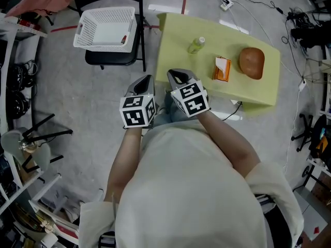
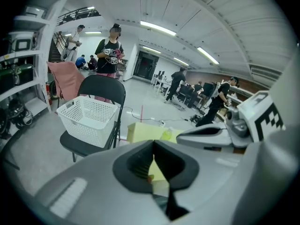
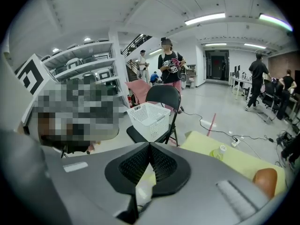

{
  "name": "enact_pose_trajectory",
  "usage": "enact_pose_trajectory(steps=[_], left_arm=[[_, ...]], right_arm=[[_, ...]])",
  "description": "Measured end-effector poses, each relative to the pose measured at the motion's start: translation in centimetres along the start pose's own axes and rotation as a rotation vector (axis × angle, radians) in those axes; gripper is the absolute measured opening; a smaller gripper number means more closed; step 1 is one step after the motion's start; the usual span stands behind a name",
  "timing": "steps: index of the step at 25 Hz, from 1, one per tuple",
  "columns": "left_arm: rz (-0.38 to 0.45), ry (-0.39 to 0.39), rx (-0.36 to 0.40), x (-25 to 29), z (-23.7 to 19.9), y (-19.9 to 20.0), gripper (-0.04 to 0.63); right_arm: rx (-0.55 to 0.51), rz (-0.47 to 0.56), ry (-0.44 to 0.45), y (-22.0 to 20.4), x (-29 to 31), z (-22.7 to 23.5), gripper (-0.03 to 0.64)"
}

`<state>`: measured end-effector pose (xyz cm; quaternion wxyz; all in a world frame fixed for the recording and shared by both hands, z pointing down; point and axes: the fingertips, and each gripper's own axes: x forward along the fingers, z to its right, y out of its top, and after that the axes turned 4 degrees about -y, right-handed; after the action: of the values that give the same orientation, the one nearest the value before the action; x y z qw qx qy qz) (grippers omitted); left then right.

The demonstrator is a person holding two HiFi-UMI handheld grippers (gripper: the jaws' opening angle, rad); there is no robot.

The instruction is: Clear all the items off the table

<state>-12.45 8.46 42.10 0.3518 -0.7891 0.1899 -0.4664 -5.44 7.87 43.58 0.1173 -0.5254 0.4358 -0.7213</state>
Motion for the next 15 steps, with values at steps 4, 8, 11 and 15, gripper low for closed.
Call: enact_pose_trajectory(steps=[4,8,11,15], left_arm=[[0.015,-0.004,0.006,-1.4,0.7,-0.7,0.011],[0.024,-0.003,0.003,-2.7,1.2,-1.8,0.009],[0.02,-0.005,0.0,-3.6,1.8,-3.0,0.011],[0.012,-0.008,0.0,-4.7,2.3,-4.6,0.009]], right_arm=[[-0.006,0.008,-0.004,-0.7,-1.3,-1.2,-0.002],[-0.012,0.014,0.001,-1.5,-2.4,-2.5,-0.002],[-0.012,0.016,0.0,-2.4,-3.4,-3.3,-0.002],[-0.009,0.01,-0.003,-3.7,-4.6,-4.4,-0.002]])
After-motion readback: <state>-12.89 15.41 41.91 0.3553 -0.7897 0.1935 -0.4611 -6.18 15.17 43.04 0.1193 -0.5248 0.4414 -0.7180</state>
